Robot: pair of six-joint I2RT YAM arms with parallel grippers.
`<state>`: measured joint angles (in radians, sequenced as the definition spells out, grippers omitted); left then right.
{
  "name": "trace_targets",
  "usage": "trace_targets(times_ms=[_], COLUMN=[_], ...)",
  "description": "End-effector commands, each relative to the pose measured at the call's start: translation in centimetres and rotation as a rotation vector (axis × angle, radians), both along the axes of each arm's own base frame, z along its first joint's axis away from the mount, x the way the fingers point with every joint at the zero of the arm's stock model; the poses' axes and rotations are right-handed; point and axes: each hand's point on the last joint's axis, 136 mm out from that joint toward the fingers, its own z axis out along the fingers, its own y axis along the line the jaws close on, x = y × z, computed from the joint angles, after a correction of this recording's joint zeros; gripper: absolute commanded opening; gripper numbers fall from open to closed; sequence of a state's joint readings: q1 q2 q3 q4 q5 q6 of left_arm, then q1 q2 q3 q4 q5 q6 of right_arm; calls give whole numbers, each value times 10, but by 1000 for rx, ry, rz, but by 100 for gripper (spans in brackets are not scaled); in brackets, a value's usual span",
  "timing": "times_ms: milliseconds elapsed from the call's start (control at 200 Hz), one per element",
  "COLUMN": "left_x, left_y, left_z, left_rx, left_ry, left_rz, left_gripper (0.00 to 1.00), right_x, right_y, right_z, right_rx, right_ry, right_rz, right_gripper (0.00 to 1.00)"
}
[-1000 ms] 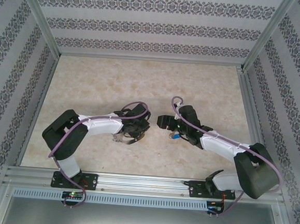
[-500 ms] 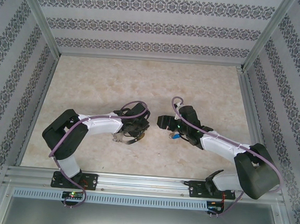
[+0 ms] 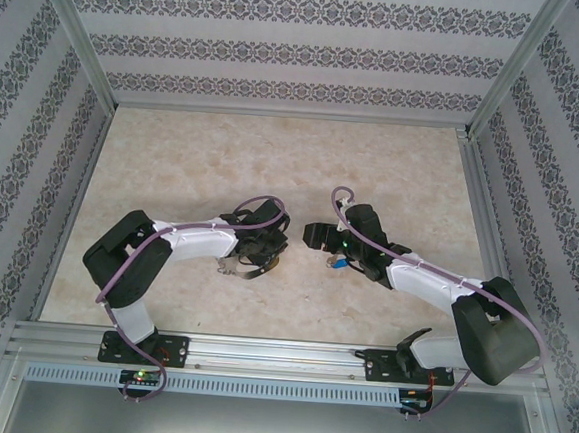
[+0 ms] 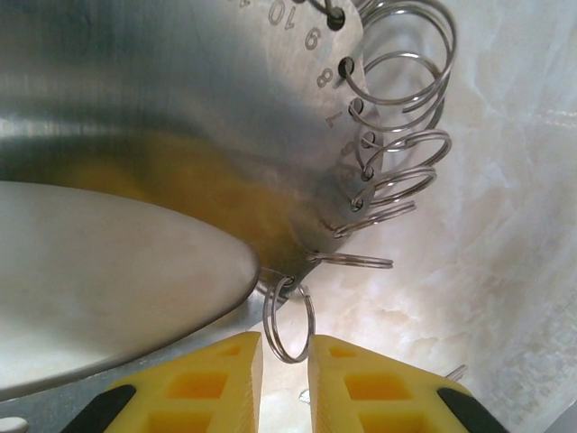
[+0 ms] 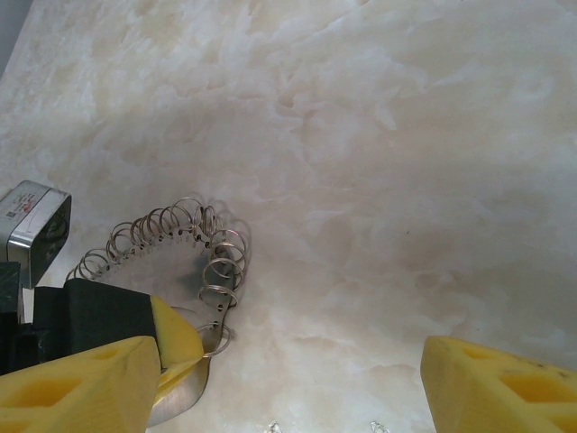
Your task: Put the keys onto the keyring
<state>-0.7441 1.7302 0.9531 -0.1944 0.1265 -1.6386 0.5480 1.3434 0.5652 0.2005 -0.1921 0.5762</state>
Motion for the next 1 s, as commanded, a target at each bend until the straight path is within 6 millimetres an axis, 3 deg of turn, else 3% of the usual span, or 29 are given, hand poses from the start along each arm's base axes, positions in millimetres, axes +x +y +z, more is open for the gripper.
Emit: trace_targets(times_ms=[0, 680, 999], left_x=[-1, 8, 14], left_y=[11, 19, 10], left_z=[-14, -6, -2], left_rx=[27, 86, 66], left_ry=[32, -23, -42], left_rz=[42, 7, -35], left_gripper=[20, 15, 9], right_x=[0, -3, -9], right_y=[3, 5, 10], right_z=[8, 22, 26], right_rx=[11, 41, 40], right_ry=[-35, -83, -113], right_rz=[1, 21, 54], right_gripper=[77, 82, 87])
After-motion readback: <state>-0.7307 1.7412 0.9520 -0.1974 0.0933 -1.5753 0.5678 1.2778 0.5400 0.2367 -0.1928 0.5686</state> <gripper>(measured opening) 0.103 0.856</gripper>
